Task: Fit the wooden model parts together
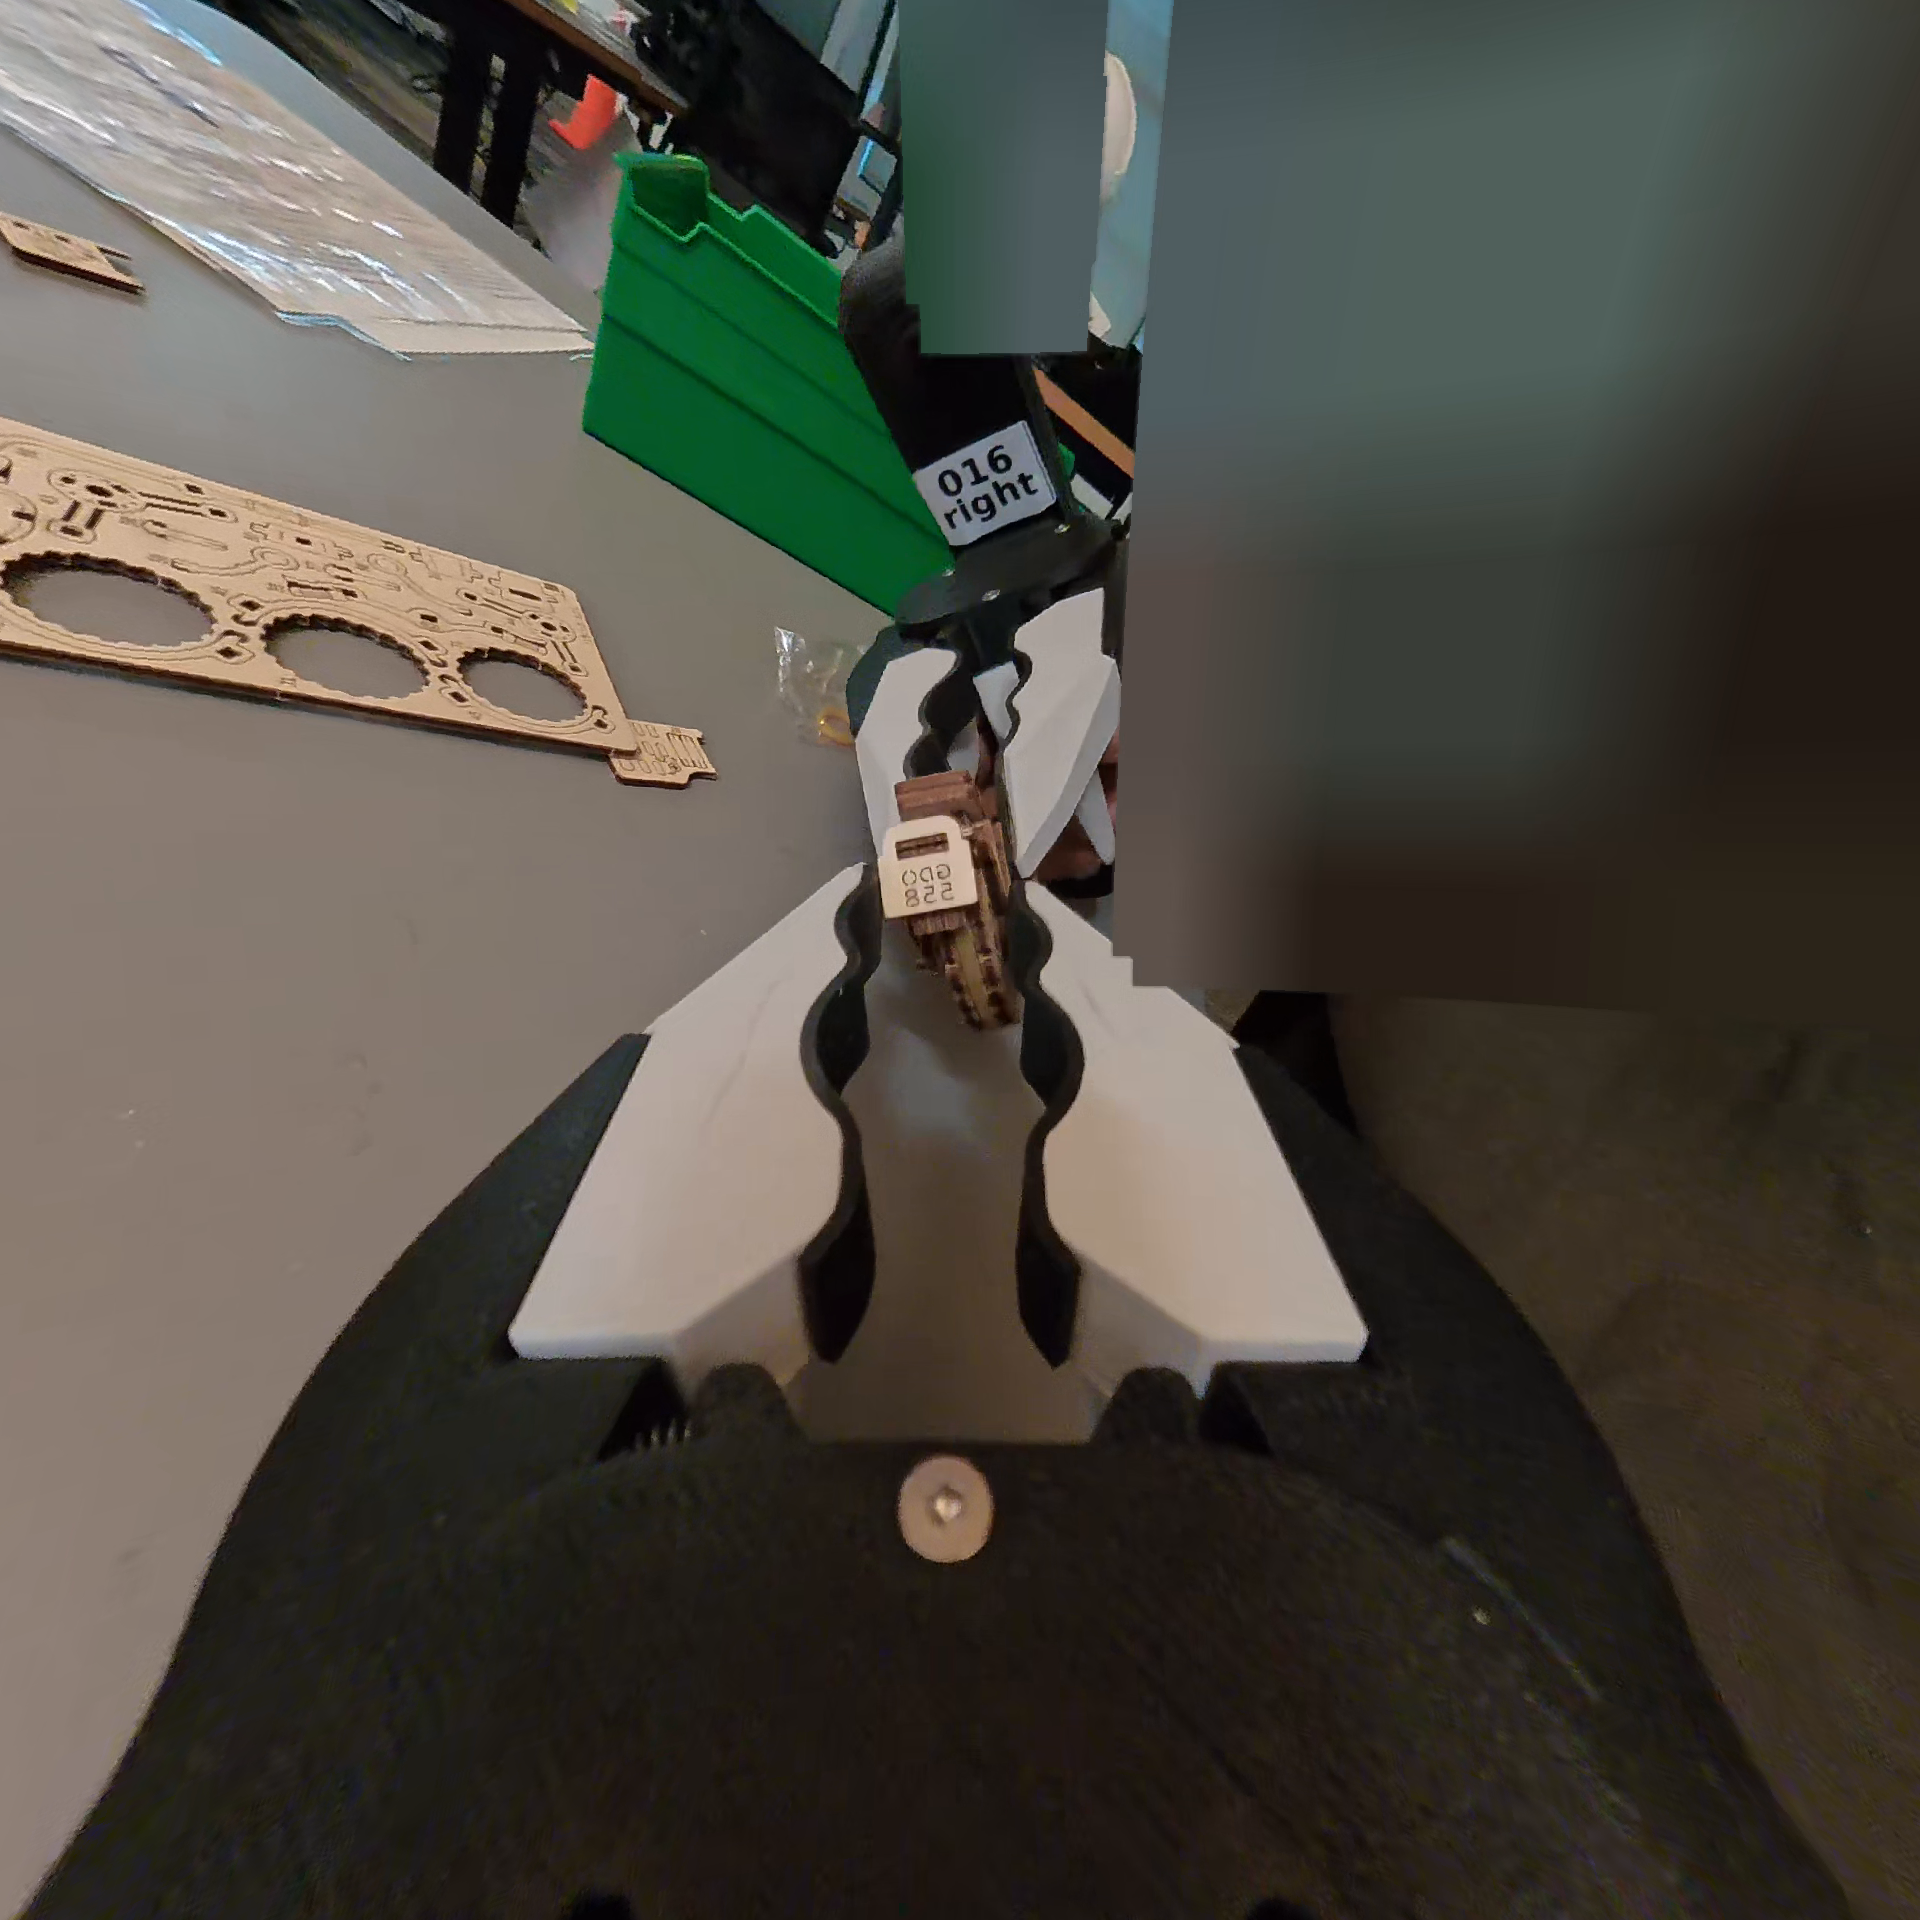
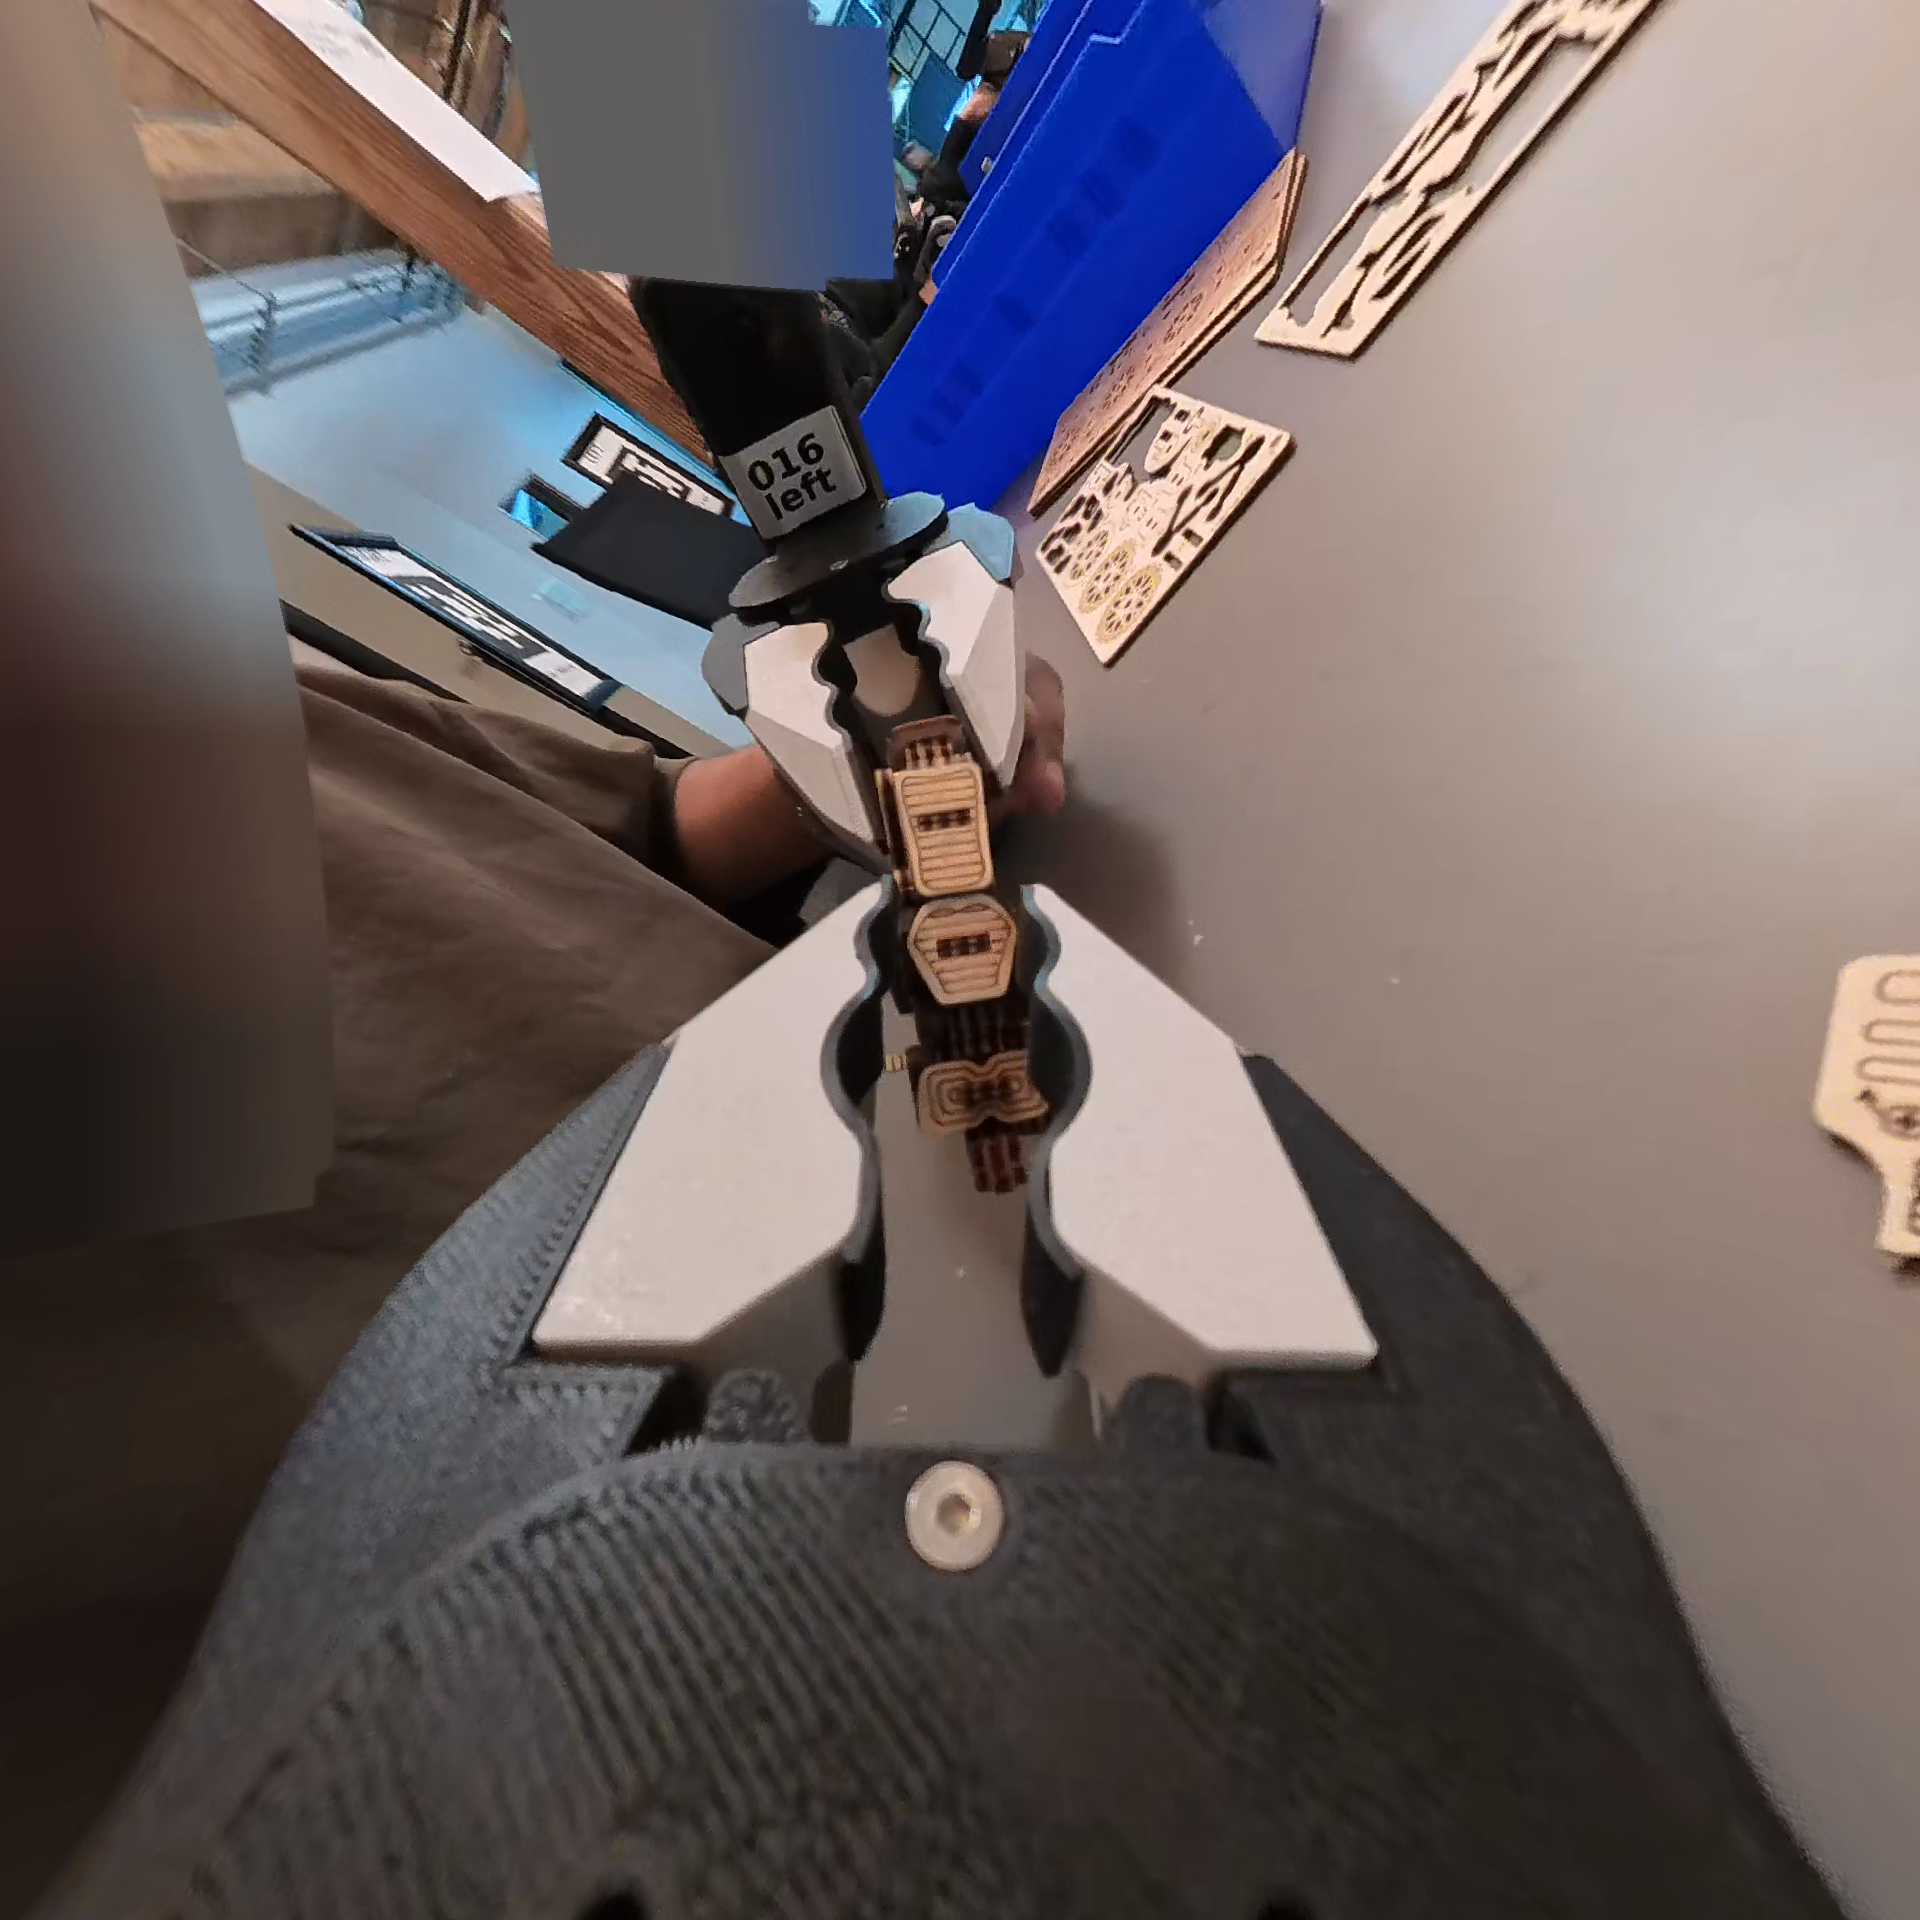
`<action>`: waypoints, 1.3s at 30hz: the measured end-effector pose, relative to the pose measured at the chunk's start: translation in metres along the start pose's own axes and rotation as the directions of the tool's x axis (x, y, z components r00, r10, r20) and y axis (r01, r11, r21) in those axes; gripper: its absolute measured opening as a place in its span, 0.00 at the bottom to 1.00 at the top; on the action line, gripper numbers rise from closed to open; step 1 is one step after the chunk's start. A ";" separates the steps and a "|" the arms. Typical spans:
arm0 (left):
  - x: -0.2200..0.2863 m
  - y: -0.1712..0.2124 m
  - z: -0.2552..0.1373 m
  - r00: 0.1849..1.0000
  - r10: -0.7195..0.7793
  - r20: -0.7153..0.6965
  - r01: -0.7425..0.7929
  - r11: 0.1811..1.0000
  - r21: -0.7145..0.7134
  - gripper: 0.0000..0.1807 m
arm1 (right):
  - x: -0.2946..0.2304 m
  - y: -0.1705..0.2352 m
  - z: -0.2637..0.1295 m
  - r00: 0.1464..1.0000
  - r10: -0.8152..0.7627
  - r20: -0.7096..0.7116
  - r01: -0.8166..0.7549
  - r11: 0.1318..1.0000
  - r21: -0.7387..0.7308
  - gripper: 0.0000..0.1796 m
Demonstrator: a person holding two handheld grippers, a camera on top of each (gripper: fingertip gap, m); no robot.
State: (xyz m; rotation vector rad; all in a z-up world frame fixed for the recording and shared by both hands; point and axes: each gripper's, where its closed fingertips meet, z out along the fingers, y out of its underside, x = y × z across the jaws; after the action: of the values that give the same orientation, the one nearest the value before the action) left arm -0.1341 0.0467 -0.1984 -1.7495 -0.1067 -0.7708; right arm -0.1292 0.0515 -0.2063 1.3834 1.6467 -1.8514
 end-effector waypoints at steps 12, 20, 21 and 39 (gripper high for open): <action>-0.009 0.002 0.000 0.993 -0.120 -0.012 0.120 0.993 -0.007 0.12 | 0.005 0.009 0.005 0.991 0.129 0.044 -0.128 0.991 -0.027 0.11; -0.011 0.004 -0.001 0.982 -0.184 -0.027 0.184 0.983 -0.005 0.10 | 0.010 0.009 0.005 0.984 0.173 0.045 -0.172 0.985 -0.019 0.12; -0.011 0.004 0.000 0.982 -0.186 -0.025 0.185 0.983 -0.006 0.10 | 0.010 0.008 0.004 0.984 0.174 0.045 -0.173 0.985 -0.018 0.12; -0.011 0.003 -0.003 0.973 -0.226 -0.042 0.226 0.974 0.003 0.08 | 0.011 0.006 0.005 0.998 0.060 -0.013 -0.060 0.998 -0.018 0.11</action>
State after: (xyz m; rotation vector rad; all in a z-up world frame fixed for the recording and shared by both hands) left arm -0.1425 0.0464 -0.2067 -1.7322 -0.2848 -0.9700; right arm -0.1326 0.0495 -0.2191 1.4237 1.6063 -1.7935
